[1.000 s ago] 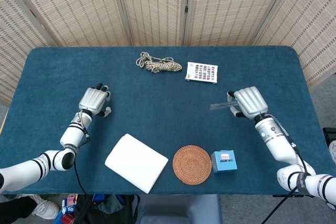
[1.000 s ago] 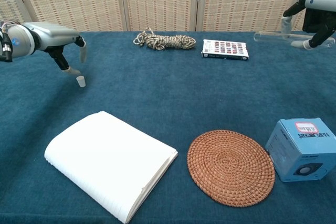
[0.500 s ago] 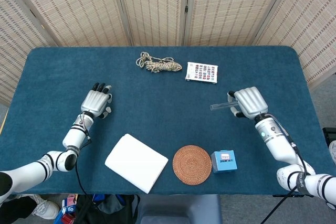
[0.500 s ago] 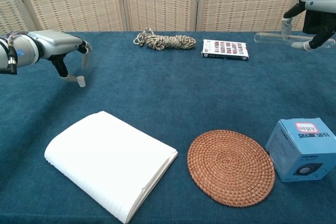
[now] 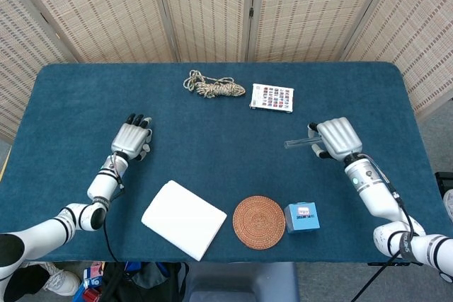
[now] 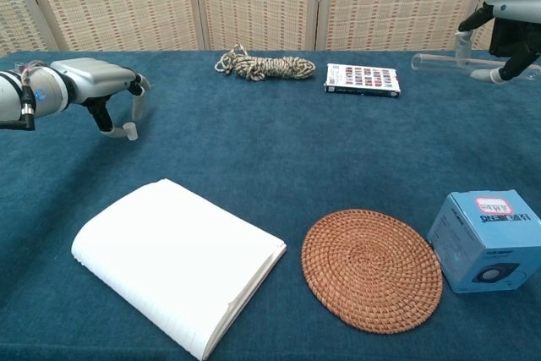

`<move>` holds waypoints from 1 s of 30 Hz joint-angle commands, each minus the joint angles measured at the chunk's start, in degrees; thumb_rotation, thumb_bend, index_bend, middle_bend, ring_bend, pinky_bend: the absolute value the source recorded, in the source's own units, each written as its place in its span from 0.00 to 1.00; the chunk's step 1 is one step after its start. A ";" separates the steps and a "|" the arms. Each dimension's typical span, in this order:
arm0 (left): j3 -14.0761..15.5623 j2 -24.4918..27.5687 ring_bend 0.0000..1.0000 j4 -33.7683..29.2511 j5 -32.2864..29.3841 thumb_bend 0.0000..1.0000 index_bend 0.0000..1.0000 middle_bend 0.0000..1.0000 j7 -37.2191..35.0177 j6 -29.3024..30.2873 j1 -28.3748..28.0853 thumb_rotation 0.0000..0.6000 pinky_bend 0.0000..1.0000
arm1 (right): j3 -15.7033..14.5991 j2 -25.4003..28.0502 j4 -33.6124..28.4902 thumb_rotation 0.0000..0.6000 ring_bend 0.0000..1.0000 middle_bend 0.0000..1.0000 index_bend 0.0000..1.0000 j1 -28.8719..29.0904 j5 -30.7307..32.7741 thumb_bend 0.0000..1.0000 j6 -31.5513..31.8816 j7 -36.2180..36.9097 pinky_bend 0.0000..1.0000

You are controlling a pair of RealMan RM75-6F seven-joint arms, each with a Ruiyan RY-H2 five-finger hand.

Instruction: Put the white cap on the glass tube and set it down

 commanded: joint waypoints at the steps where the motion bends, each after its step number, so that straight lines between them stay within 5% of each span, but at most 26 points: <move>1: -0.26 -0.37 0.00 0.51 0.21 0.30 0.43 0.00 -0.30 -0.43 0.08 1.00 0.00 | -0.01 0.00 0.06 1.00 1.00 1.00 0.96 -0.01 -0.03 0.45 -0.03 0.05 1.00; 30: -1.36 -0.45 0.00 0.93 -0.16 0.34 0.45 0.00 1.57 -2.34 0.35 1.00 0.00 | 0.04 -0.29 0.73 1.00 1.00 1.00 0.96 0.03 0.33 0.45 -0.50 0.30 1.00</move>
